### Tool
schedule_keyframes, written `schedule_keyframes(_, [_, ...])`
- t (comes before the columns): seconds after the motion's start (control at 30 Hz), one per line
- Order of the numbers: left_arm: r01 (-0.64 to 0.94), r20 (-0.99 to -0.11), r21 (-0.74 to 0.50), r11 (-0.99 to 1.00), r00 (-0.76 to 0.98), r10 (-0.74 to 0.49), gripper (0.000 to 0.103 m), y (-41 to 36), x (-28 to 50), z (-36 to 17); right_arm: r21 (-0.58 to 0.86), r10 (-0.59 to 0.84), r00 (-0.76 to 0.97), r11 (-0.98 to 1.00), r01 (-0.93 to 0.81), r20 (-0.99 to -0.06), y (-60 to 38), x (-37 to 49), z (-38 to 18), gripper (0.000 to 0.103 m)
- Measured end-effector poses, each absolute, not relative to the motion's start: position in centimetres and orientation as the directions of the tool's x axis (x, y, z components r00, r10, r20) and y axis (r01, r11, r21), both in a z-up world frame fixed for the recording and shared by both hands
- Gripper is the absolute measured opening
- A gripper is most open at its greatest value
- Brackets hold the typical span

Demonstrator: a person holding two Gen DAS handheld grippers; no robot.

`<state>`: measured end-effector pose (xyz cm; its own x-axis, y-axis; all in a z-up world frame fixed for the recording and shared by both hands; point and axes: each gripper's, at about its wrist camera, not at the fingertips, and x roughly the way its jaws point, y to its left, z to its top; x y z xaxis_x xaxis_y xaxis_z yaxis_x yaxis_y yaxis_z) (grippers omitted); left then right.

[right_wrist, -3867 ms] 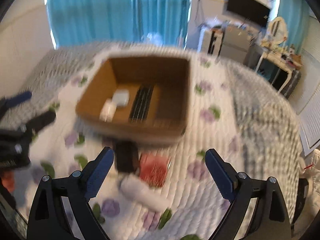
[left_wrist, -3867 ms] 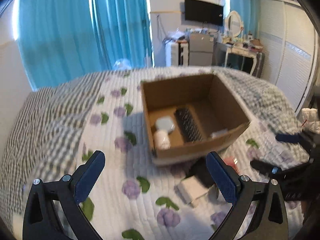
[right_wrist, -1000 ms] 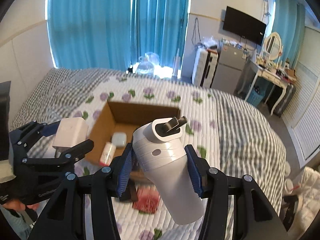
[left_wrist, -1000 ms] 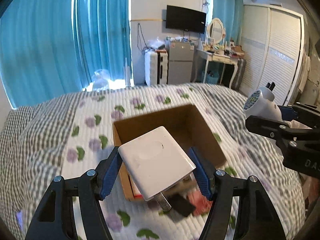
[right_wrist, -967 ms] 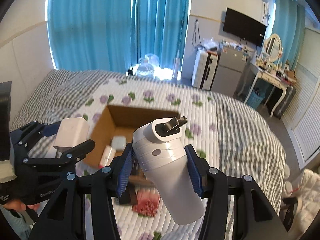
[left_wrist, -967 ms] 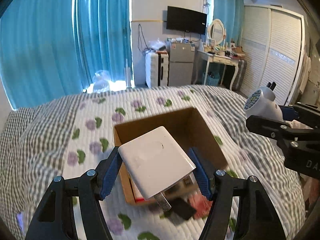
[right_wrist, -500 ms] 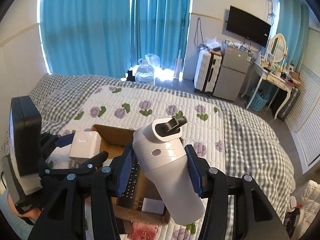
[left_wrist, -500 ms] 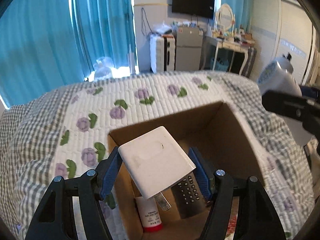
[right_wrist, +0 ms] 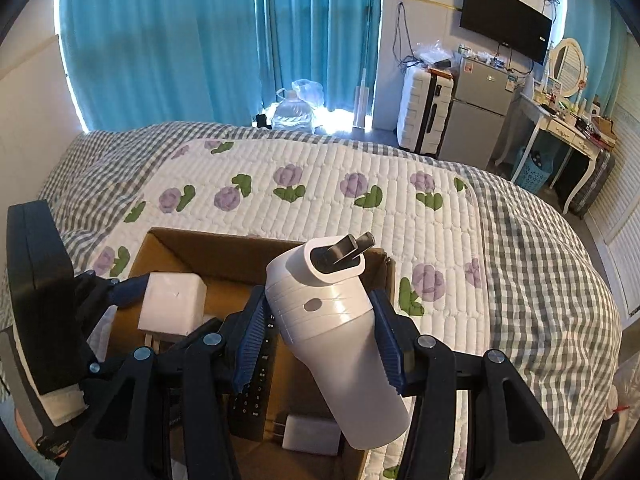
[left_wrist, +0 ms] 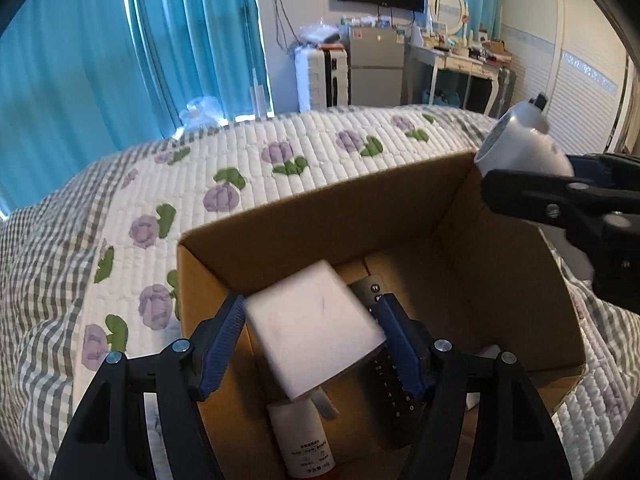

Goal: Organize rigid objects
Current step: 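Carry the plug and device into the box and open both grippers, then grasp the black power bank with the right gripper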

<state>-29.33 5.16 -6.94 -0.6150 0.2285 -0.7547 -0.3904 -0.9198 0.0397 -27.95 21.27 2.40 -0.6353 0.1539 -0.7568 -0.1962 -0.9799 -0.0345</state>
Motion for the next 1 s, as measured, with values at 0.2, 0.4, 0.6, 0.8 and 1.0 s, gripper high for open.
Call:
schedule_keyframes(0.2, [-0.376, -0.724, 0.025, -0.926, -0.645, 0.243, 0.1, 4.7, -27.0, -4.9, 0.002, 0.149, -0.64, -0.973, -0.229, -0.754, 21.9, -27.7, 2.6, 0.069])
schedule_keyframes(0.4, [-0.362, -0.687, 0.014, -0.932, -0.681, 0.254, 0.102, 2.8, -22.8, -2.2, -0.011, 0.206, -0.655, -0.957, -0.29, -0.727, 22.2, -24.7, 5.1, 0.078])
schedule_keyframes(0.6, [-0.327, -0.665, 0.001, -0.945, -0.706, 0.244, 0.102, -0.1, -19.1, -0.1, -0.019, 0.231, -0.671, -0.952, -0.307, -0.704, 21.0, -19.4, 7.1, 0.079])
schedule_keyframes(0.8, [-0.279, -0.657, -0.008, -0.96, -0.723, 0.215, 0.102, -2.6, -16.7, 0.2, -0.004, 0.208, -0.678, -0.957, -0.29, -0.705, 19.1, -14.3, 6.7, 0.08])
schedule_keyframes(1.0, [-0.231, -0.68, -0.02, -0.973, -0.71, 0.183, 0.102, -3.9, -15.4, -2.2, 0.006, 0.157, -0.652, -0.971, -0.24, -0.742, 16.5, -12.9, 2.7, 0.08])
